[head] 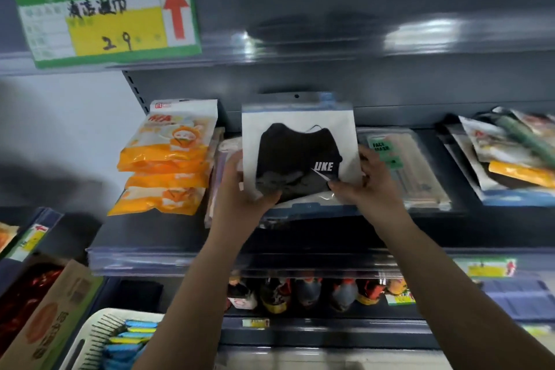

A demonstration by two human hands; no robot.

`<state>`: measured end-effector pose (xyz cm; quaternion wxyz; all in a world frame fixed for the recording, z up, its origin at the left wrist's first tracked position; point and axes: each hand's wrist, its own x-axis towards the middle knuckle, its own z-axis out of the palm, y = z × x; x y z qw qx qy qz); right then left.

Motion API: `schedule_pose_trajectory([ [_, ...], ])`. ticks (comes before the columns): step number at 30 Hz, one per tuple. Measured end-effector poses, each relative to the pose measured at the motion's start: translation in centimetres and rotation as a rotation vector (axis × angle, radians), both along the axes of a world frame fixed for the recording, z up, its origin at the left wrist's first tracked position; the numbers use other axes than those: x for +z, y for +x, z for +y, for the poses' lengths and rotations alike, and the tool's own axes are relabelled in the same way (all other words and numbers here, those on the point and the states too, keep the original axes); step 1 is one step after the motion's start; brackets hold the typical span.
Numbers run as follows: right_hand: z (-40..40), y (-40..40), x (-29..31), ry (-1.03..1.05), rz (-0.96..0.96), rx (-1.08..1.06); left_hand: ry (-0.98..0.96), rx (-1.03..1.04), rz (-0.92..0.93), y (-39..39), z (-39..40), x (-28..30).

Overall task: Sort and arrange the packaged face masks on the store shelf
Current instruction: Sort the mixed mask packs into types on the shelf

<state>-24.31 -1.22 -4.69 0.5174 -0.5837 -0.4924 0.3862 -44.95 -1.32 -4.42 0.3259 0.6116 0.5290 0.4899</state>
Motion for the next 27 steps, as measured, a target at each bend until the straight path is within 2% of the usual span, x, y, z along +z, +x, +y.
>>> schedule_pose_trajectory([
  [2,0.0,1.4,0.2,0.004,-0.113,-0.025,-0.059,0.006,0.091,1.4,0.3,0.0],
  [5,-0.1,3.3,0.3,-0.012,-0.185,-0.045,-0.143,0.001,0.238,3.5,0.9,0.1],
  [7,-0.1,4.5,0.0,-0.044,-0.229,-0.080,-0.153,-0.002,0.371,4.9,1.1,0.2],
  [11,0.2,5.9,-0.2,-0.101,-0.322,-0.098,-0.143,0.068,0.756,6.7,1.2,0.1],
  [17,0.5,6.6,-0.2,-0.184,-0.515,-0.080,-0.160,0.048,1.040,7.9,1.8,-0.7],
  [27,2.2,4.7,-0.2,-0.337,-0.965,-0.002,-0.134,0.023,1.218,6.8,1.5,-1.2],
])
